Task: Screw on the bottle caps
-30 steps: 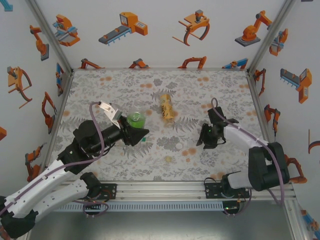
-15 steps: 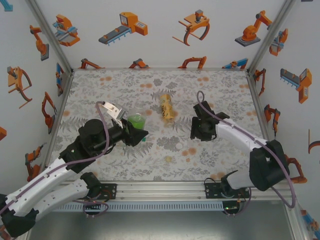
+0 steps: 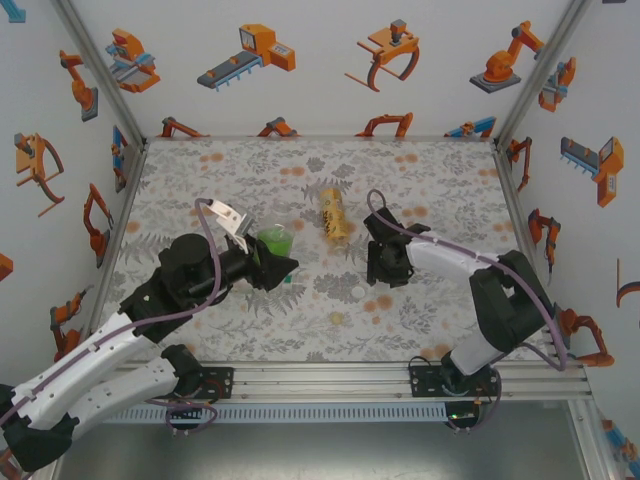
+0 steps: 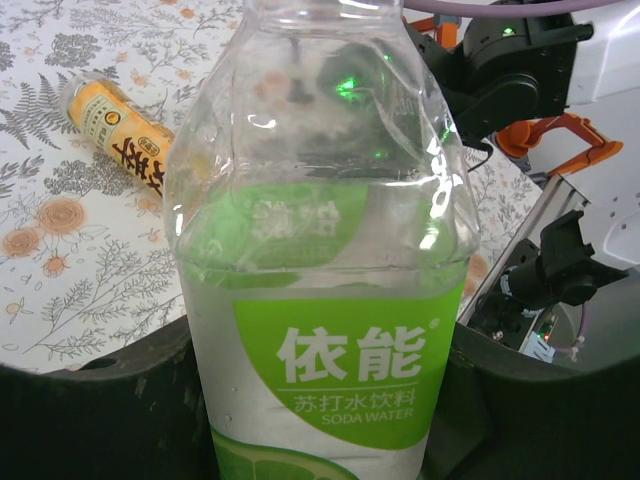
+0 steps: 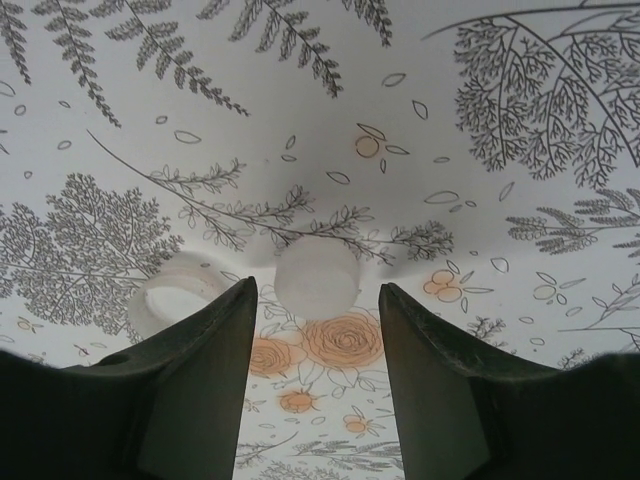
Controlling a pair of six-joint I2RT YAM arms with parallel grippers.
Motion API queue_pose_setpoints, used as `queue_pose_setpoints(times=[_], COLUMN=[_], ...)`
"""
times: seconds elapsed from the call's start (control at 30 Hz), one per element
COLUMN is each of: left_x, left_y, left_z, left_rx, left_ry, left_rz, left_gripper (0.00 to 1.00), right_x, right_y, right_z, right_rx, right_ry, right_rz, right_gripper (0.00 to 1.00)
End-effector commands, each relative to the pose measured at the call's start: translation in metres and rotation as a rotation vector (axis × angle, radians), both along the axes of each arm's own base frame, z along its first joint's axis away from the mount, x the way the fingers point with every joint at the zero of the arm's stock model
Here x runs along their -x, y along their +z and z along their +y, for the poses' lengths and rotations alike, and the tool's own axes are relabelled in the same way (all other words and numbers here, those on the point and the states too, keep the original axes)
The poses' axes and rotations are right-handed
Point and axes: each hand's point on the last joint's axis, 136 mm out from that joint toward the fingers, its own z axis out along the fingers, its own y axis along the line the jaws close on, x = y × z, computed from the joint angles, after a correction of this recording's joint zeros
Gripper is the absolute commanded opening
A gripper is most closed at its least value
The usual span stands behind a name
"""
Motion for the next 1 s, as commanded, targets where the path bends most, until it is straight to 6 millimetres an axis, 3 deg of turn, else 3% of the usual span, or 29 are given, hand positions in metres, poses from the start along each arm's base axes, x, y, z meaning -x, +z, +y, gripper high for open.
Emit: queue_pose_setpoints(times=[0.0,0.53,0.97], left_x=[0.002,0.001,0.002], left_y=[0.021,0.024,0.028], left_z=[0.001,0.002,0.006], left_rx=[0.030,0.052,0.069], left_ry=[-0.011,-0.001,0.008], left_rz=[-0.043,-0.052,-0.060], left_gripper=[0.00,0.00,0.00], right_x=[-0.009,-0.005,-0.001], right_y=[0.002,-0.012,-0.013], right_z=[0.003,0.003,0.001], right_rx=[0.009,0.025,0.040], right_ry=[-0.020,-0.012,-0.008], right_rz=[-0.024,0.016,0.044], right_gripper=[0.48,0.40,0.44])
